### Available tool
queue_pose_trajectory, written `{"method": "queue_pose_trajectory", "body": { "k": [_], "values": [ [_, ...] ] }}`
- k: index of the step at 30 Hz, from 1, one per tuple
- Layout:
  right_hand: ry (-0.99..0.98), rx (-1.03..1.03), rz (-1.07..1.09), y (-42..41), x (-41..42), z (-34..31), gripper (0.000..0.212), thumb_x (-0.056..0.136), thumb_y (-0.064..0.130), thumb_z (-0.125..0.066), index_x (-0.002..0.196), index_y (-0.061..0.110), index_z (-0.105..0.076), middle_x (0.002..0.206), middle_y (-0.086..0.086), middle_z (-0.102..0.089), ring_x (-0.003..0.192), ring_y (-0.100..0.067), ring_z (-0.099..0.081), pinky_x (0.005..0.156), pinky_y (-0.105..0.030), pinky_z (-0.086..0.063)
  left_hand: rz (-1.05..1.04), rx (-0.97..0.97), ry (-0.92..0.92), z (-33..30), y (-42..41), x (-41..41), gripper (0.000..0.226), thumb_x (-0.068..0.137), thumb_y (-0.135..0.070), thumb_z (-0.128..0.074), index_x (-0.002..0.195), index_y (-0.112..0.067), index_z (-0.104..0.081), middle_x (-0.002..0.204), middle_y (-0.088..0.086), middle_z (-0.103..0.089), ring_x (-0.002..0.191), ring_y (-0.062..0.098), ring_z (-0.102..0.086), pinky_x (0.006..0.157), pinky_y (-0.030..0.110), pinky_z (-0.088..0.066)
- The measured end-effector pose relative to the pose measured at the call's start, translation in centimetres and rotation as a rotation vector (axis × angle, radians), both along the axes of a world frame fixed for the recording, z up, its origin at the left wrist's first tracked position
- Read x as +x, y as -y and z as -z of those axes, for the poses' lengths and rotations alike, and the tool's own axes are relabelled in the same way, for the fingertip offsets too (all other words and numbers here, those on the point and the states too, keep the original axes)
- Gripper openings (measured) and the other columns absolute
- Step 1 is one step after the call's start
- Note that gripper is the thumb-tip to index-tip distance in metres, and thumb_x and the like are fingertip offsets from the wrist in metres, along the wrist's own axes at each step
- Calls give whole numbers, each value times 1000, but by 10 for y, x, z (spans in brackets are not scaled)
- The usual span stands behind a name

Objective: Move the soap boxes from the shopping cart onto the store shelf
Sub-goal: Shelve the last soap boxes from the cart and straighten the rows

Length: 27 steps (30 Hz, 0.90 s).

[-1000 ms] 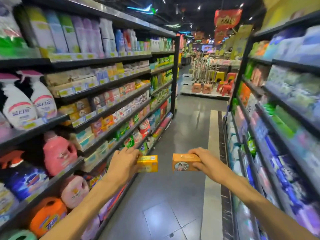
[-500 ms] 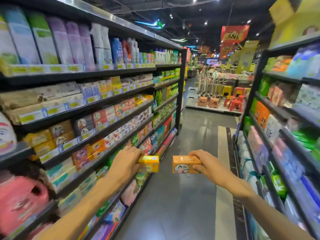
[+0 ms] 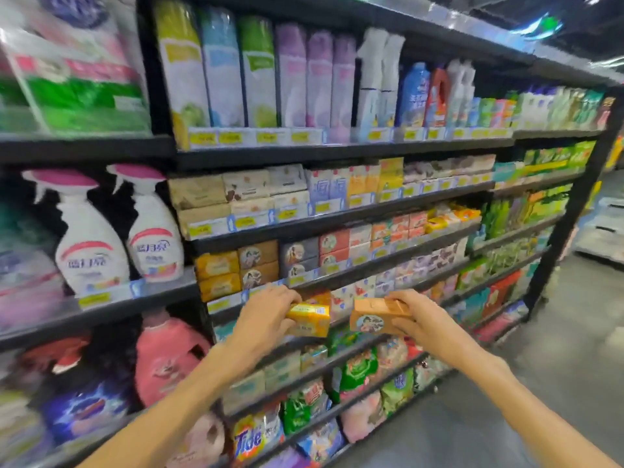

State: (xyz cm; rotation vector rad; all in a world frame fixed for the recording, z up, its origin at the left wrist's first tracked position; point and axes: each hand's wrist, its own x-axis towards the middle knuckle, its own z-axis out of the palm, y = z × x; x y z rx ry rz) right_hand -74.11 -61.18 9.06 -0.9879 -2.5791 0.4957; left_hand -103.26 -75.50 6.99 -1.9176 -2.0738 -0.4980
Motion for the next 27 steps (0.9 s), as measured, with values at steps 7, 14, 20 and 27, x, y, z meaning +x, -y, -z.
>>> {"method": "queue_pose_trajectory", "body": {
  "k": [7, 14, 20, 27],
  "values": [
    [-12, -19, -322, -83, -117, 2, 38, 89, 11, -66, 123, 23, -55, 114, 2, -60, 104, -19, -59, 92, -42, -50, -393, 34, -16, -12, -4, -53, 40, 82, -40, -74, 118, -36, -58, 113, -12, -62, 108, 18, -53, 84, 40, -39],
    [-26, 14, -497, -106, -198, 3, 41, 88, 14, -68, 125, 25, -55, 111, 6, -55, 105, -17, -55, 93, -37, -45, -624, 65, -11, -6, -2, -82, 39, 82, -36, -75, 118, -31, -60, 110, -12, -64, 103, 16, -53, 84, 37, -33],
    [-93, 35, -546, -110, -234, 4, 42, 89, 17, -66, 128, 28, -53, 115, 7, -58, 108, -14, -55, 95, -35, -45, -742, -22, -161, -2, -11, -104, 39, 69, -29, -84, 103, -26, -65, 95, -6, -66, 94, 21, -58, 84, 42, -30],
    [-65, 107, -526, -112, -255, 11, 42, 94, 27, -60, 133, 35, -47, 122, 17, -56, 115, -7, -49, 100, -36, -35, -755, -44, -242, 8, -23, -118, 34, 70, -19, -83, 101, -23, -70, 91, -4, -70, 88, 22, -60, 87, 44, -35]
  ]
}}
